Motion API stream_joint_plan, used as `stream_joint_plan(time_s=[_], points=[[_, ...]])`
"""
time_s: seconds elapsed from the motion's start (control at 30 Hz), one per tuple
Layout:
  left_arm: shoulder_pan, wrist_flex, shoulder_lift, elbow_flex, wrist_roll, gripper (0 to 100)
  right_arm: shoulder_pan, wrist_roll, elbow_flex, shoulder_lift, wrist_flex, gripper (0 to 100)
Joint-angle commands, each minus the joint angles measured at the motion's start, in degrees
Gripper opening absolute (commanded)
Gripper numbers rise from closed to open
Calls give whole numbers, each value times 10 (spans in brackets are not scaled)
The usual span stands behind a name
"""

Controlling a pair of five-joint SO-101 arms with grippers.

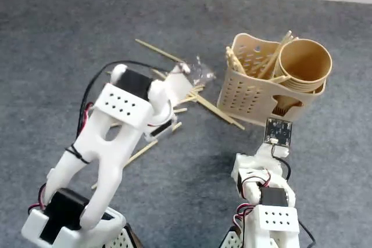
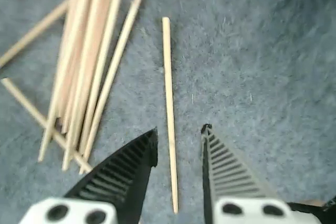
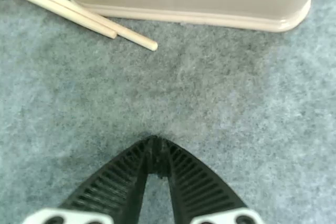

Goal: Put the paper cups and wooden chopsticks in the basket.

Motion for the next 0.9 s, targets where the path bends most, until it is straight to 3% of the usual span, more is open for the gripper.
stream_joint_plan(time_s=[0.0, 0.27, 0.63, 0.8, 0.87], points=[[-8, -105, -16, 101, -26, 149, -3, -4, 54, -7, -11, 6], [-49, -229, 17, 182, -30, 148, -3, -4, 54, -7, -11, 6], [-59, -226, 260, 60, -28, 145, -3, -4, 54, -7, -11, 6], [-58, -218, 311, 16, -29, 13, -3, -4, 54, -7, -11, 6], [-56, -201, 313, 9, -29, 8, -3, -4, 54, -7, -11, 6]])
